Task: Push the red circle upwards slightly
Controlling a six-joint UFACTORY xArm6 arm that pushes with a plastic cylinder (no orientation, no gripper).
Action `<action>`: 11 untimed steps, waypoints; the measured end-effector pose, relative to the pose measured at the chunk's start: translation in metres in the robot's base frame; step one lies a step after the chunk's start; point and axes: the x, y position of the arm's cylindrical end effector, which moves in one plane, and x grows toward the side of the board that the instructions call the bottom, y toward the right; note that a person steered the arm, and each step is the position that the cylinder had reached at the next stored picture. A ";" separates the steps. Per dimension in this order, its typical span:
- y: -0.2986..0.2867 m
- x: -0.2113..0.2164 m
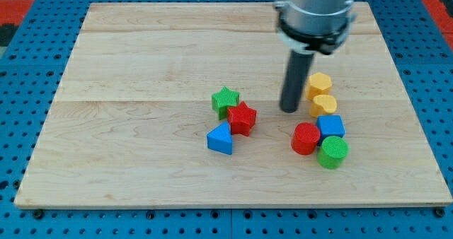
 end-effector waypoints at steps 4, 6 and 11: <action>0.015 0.133; 0.045 0.078; -0.022 -0.036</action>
